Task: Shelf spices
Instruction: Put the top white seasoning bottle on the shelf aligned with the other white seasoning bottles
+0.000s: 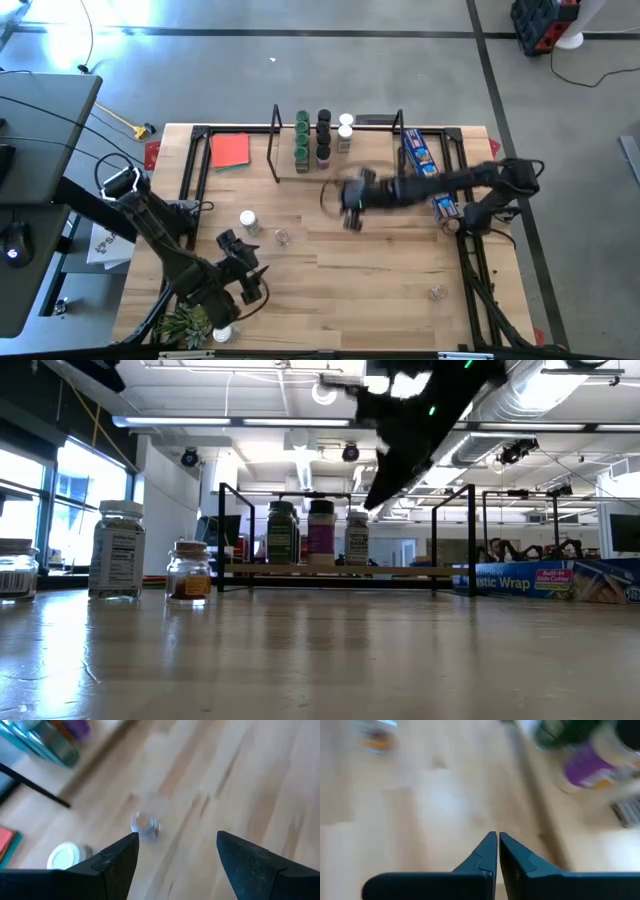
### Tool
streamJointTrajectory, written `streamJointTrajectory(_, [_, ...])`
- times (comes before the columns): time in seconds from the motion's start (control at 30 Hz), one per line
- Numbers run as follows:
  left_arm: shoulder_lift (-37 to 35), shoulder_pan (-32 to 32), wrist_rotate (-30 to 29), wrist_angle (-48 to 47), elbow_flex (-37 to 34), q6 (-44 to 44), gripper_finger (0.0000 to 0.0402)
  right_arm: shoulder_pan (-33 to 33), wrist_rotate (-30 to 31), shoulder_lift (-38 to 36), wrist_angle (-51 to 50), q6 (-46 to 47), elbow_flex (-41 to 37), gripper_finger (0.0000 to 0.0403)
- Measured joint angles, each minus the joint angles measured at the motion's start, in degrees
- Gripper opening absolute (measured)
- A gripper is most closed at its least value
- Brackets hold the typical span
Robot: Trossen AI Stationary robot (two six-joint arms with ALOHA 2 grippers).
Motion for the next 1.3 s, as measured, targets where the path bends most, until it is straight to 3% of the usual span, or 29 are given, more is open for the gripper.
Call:
streamJointTrajectory(0.2, [-1.89,9.08,20.14,2.53,0.02,21.96,0.0262,16.75,12.42,1.59,8.05,1.88,0.0,0.0011])
streamJointTrajectory(0.3, [-1.86,14.35,21.99,3.16,0.02,35.25,0.0262,21.15,16.67,2.25,9.41,4.42,0.0,0.0011])
streamJointTrajectory(0.47, [-1.85,21.92,20.08,6.59,0.02,51.51,0.0262,24.09,20.16,3.47,8.73,10.99,0.0,0.0011])
streamJointTrajectory(0.6, [-1.75,26.77,16.48,14.96,0.02,54.86,0.0262,24.27,20.28,4.89,8.6,14.21,0.0,0.0011])
streamJointTrajectory(0.73, [-1.59,30.17,24.84,22.2,0.04,56.79,0.0262,24.12,20.28,6.09,8.56,15.52,0.0,0.0011])
streamJointTrajectory(0.83, [-1.98,30.87,26.95,22.07,0.04,62.37,0.0262,24.12,20.28,6.47,8.49,17.11,0.0,0.0011])
streamJointTrajectory(1.03, [-5.11,29.42,27.52,6.01,0.04,69.48,0.0262,24.18,20.06,6.49,8.19,17.39,0.0,0.0011])
streamJointTrajectory(1.2, [-8.24,28.34,32.28,-11.59,0.04,59.15,0.0262,24.12,20.73,6.49,8.21,18.73,0.0,0.0011])
streamJointTrajectory(1.3, [-9.84,28.02,34.64,-17.34,-0.85,55.84,0.0262,24.12,20.76,6.49,8.19,18.43,0.0,0.0011])
